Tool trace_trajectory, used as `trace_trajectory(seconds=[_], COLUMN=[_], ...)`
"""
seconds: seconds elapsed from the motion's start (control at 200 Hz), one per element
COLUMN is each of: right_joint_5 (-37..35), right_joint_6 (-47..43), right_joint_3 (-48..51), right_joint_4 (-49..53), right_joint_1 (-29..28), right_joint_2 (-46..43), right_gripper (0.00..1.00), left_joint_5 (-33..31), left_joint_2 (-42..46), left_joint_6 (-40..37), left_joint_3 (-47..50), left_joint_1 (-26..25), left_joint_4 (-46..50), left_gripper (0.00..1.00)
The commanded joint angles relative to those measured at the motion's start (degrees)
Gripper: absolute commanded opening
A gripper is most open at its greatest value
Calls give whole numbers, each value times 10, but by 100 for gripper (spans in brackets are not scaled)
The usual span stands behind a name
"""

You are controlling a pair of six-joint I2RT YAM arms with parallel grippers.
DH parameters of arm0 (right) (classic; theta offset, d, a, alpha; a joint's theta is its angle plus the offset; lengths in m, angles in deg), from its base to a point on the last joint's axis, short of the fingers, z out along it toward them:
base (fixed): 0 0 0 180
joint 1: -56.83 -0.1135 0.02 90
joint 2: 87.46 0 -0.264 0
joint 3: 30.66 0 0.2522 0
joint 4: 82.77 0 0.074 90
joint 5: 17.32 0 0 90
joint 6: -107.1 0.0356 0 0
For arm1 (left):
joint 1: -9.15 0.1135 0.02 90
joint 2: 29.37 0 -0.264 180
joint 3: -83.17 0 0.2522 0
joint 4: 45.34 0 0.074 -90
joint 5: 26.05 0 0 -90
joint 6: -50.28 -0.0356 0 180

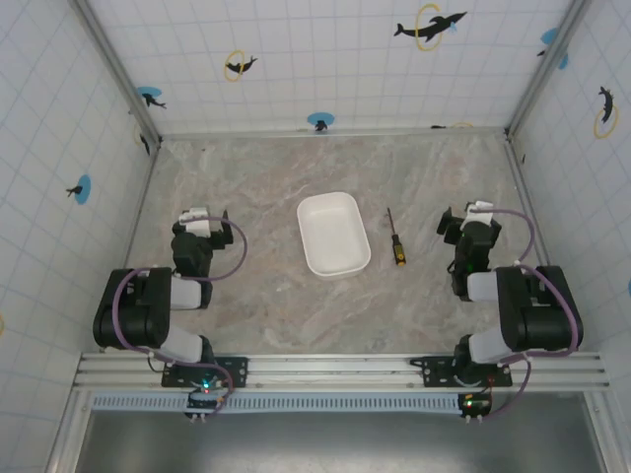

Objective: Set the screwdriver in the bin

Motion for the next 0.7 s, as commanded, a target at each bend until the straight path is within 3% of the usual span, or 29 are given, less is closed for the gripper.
trace_trajectory(seconds=[0.0, 0.52, 0.696], right_joint_5=[-9, -9, -62], right_joint_6=[0, -1, -2], right_joint_3=[-15, -15, -7], right_joint_4=[-13, -13, -26], right_joint_1=[-2, -2, -20], right_joint_2=[1, 0, -1], right_gripper=[99, 99, 99], left_joint_5=[13, 12, 12], left_joint_2=[-6, -7, -7], left_joint_6=[-1, -2, -1], left_joint_3=[-11, -11, -11], left_joint_1=[4, 4, 4], left_joint_4=[-5, -5, -5], left_gripper=[98, 98, 98])
